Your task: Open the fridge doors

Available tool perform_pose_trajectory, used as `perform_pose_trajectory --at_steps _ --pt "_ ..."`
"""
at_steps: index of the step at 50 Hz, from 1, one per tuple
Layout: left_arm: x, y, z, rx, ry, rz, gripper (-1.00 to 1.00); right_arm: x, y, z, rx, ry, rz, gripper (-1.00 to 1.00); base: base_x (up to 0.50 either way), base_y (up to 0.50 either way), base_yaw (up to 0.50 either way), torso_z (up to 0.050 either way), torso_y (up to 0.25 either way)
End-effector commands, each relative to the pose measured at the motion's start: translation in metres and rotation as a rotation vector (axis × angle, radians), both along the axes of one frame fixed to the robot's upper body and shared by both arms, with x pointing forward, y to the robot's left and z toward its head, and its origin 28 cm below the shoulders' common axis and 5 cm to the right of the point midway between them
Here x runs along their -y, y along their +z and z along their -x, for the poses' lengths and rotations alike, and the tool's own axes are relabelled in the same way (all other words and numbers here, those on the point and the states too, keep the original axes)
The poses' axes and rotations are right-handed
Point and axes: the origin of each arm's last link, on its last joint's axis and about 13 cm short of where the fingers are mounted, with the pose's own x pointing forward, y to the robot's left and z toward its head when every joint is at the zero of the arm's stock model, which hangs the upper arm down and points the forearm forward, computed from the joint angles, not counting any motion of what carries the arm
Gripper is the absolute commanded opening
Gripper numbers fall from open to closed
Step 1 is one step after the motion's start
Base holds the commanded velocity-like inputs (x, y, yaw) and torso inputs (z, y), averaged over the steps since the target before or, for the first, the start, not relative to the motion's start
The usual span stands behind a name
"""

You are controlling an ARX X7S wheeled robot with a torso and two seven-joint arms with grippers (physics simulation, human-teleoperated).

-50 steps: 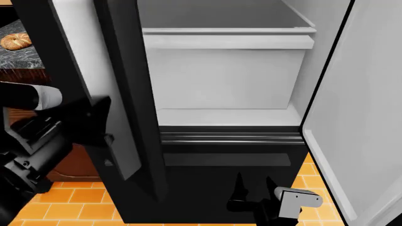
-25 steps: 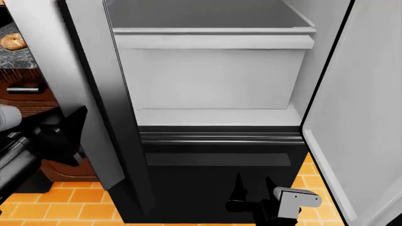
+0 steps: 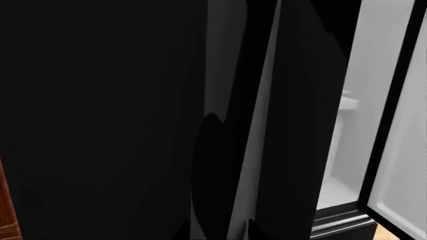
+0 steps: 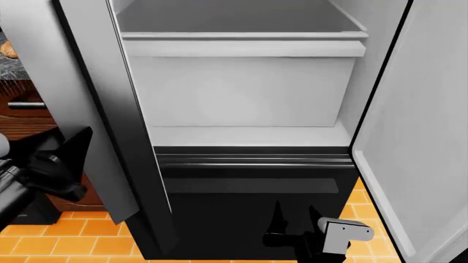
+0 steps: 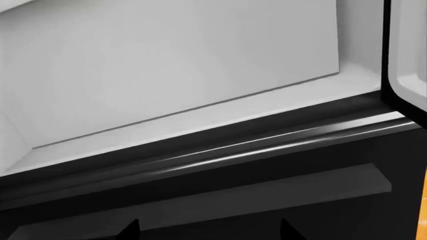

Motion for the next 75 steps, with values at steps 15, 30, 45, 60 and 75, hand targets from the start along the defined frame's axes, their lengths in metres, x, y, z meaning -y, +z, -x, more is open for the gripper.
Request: perform_pose_trajectory --at_steps 15,30,45,60,75 --pt "-0.004 -0.027 0.009 -0.140 -0.018 -0.012 -1.00 0.000 0.000 0.000 0.000 -0.003 0.002 1.00 0.00 0.00 0.00 0.000 0.001" --pt "-0.041 -0.097 0.044 -0.543 -0.103 -0.459 1.00 0.001 0.001 0.000 0.002 -0.018 0.007 1.00 0.00 0.00 0.00 0.000 0.000" --pt "-0.043 -0.098 0.046 -0.585 -0.103 -0.461 1.00 0.003 0.003 0.000 0.009 -0.037 0.005 1.00 0.00 0.00 0.00 0.000 0.000" --pt "-0.023 -0.090 0.048 -0.500 -0.184 -0.449 1.00 0.003 0.002 -0.001 0.005 -0.038 0.007 1.00 0.00 0.00 0.00 0.000 0.000" --pt "0.029 -0.046 0.056 -0.293 -0.307 -0.453 1.00 0.014 -0.021 -0.002 -0.204 -0.128 0.050 1.00 0.00 0.00 0.00 0.000 0.000"
